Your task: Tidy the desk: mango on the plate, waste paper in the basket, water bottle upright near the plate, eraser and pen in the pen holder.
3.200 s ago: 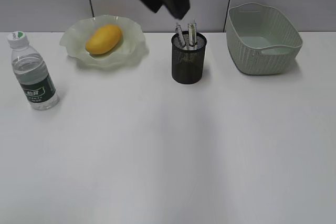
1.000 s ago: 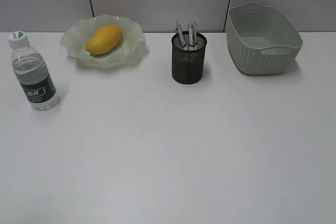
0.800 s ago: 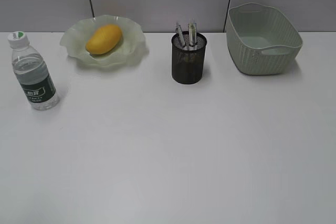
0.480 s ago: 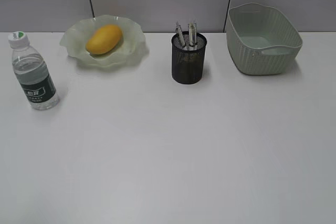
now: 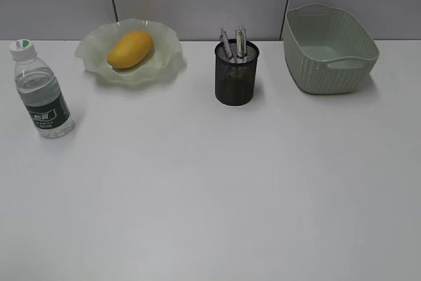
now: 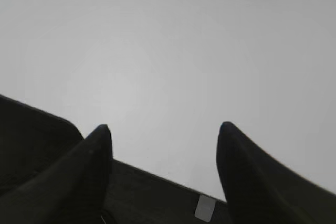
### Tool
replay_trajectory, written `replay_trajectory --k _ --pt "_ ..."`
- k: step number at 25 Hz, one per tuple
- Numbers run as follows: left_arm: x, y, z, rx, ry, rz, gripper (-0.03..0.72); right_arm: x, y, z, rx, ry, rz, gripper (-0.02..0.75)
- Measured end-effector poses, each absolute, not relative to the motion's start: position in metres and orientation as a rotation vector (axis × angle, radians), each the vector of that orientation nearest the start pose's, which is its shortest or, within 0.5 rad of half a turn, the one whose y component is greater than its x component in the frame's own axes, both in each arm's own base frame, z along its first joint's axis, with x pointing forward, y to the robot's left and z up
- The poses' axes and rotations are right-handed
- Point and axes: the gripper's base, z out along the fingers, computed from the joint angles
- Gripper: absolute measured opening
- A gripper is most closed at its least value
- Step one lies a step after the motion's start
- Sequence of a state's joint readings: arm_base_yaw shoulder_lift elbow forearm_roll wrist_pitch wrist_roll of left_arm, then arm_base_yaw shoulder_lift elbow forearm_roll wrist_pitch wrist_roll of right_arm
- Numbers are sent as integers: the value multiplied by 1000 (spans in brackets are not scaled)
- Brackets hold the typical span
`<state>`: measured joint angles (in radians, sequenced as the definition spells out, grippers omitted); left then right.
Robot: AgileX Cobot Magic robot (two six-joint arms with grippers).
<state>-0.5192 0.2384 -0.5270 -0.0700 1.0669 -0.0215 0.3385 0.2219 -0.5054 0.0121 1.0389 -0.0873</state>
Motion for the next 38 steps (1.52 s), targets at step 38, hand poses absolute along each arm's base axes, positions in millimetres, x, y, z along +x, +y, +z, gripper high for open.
replay_trajectory --k 38 --pt "-10 -5 284 35 2019 -130 438 -6 0 280 -162 2002 1 496"
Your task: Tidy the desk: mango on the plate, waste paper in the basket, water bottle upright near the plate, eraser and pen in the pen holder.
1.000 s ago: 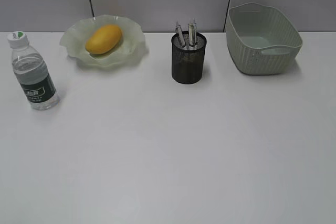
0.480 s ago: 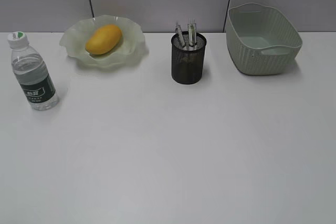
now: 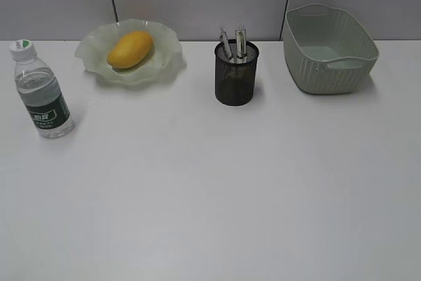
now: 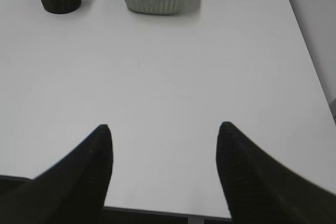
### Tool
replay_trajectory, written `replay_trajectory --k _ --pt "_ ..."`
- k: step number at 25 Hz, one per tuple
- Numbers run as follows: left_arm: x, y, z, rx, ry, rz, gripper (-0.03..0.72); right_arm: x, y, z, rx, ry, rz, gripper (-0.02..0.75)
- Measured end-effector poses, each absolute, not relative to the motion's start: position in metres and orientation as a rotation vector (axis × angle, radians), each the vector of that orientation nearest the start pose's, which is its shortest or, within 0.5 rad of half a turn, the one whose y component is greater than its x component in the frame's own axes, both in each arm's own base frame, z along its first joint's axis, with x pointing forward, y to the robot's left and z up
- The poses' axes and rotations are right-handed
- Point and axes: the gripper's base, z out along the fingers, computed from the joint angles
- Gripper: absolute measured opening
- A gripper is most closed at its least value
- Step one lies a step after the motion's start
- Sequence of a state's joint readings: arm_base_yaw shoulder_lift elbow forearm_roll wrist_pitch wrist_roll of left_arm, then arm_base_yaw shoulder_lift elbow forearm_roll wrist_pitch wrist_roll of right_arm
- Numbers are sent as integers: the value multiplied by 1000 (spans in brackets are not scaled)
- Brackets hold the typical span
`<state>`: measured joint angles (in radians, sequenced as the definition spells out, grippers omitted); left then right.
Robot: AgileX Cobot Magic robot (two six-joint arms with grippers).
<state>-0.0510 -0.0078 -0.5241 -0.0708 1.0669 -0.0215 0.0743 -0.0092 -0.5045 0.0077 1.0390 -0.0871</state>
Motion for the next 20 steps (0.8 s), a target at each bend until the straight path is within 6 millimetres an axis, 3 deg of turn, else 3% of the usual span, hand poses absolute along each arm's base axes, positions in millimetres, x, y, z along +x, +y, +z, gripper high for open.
replay_trajectory --k 20 --pt "-10 -5 284 35 2019 -130 437 -6 0 280 -162 2003 1 496"
